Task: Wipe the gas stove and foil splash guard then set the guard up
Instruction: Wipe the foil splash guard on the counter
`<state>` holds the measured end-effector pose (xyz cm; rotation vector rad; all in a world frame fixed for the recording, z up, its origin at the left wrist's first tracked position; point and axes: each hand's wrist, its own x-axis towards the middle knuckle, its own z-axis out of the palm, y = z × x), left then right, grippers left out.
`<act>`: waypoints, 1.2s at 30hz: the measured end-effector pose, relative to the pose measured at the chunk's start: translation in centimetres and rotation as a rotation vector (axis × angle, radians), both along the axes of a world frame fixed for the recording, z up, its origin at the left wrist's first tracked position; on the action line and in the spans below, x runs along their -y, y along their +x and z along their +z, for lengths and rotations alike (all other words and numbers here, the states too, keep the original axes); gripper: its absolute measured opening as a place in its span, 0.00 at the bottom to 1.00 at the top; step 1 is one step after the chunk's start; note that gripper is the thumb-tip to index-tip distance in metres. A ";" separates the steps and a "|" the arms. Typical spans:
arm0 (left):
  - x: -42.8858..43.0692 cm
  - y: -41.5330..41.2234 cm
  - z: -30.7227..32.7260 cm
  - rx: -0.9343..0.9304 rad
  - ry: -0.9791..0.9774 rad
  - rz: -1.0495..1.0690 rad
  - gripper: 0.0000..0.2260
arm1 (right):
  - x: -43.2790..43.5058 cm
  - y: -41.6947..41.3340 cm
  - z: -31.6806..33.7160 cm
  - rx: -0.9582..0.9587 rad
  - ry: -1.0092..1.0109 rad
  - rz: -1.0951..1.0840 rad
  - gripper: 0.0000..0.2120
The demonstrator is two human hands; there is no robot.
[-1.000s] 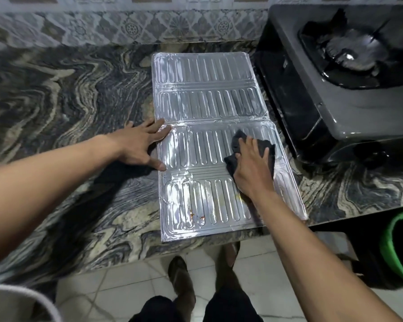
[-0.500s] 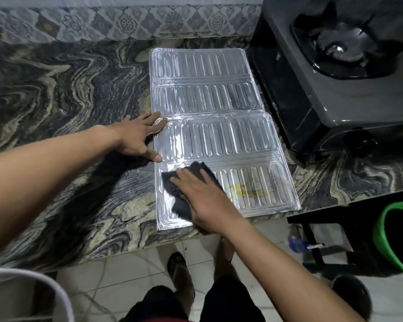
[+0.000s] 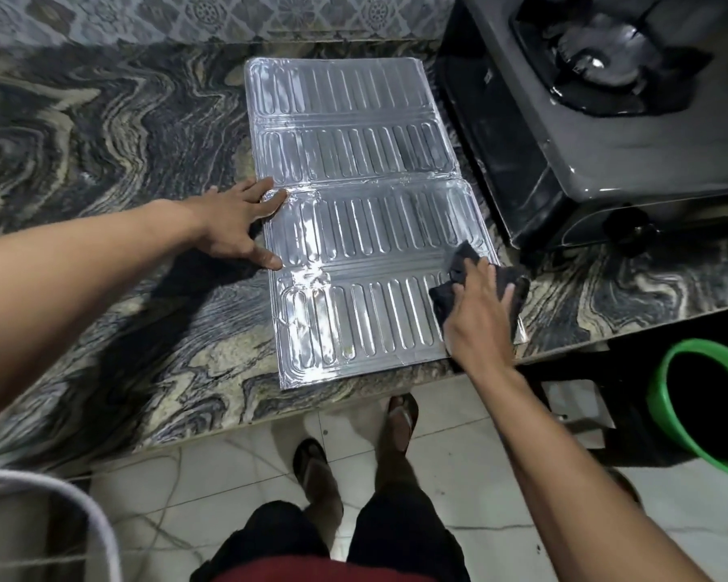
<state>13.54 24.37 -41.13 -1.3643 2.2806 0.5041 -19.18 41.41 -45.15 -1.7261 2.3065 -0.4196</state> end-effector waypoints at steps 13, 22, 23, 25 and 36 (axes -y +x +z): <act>0.0 -0.3 0.2 -0.014 0.033 0.027 0.58 | -3.9 11.6 0.2 0.026 0.072 0.981 0.24; 0.6 -0.9 -0.2 0.040 0.021 0.060 0.56 | -2.1 -1.5 0.4 0.121 0.087 0.577 0.24; 0.6 -1.0 -0.2 0.046 0.017 0.064 0.56 | -1.8 -2.9 0.2 0.130 0.072 0.518 0.24; 0.6 -1.2 -0.1 0.051 0.020 0.083 0.56 | -1.3 -4.9 0.1 0.142 0.050 0.425 0.23; -3.1 -6.5 3.5 0.194 -0.148 0.162 0.50 | 0.7 -7.3 4.5 0.107 0.256 0.493 0.23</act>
